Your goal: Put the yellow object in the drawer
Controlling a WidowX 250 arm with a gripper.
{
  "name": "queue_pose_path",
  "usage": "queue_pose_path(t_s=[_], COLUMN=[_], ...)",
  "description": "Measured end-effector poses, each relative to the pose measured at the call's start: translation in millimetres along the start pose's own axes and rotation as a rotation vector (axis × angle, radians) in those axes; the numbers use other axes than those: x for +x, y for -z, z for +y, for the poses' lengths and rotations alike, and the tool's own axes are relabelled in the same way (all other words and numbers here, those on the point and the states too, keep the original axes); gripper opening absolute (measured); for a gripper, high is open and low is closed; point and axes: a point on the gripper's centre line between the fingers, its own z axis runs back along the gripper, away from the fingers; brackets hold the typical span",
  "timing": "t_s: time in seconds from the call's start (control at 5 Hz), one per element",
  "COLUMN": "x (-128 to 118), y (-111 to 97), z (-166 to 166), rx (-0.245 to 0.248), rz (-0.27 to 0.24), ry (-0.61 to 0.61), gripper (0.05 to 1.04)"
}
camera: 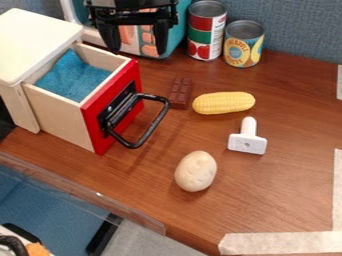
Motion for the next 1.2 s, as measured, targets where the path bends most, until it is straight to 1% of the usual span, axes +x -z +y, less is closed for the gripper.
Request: queue_pose_path(t_s=[0.2,0.4,0.6,0.8,1.0,1.2], x=[-3.5,-2.9,-2.5,4.5,12.7,16.1], y=[8.9,22.6,27.7,35.6,46.4,56.8], z=[-1.2,-17.7,-43.6,-60.6,-76.2,-90.5], rx=[-0.003,-0.062,-0.074,-0.128,-0.193,-0.216], rz=[0.034,0.08,0.039,0.025,0.003,0.003], ry=[0.014,0.222,0.452,0.69,0.934,1.164], gripper=[1.001,1.001,1.001,1.001,1.001,1.001])
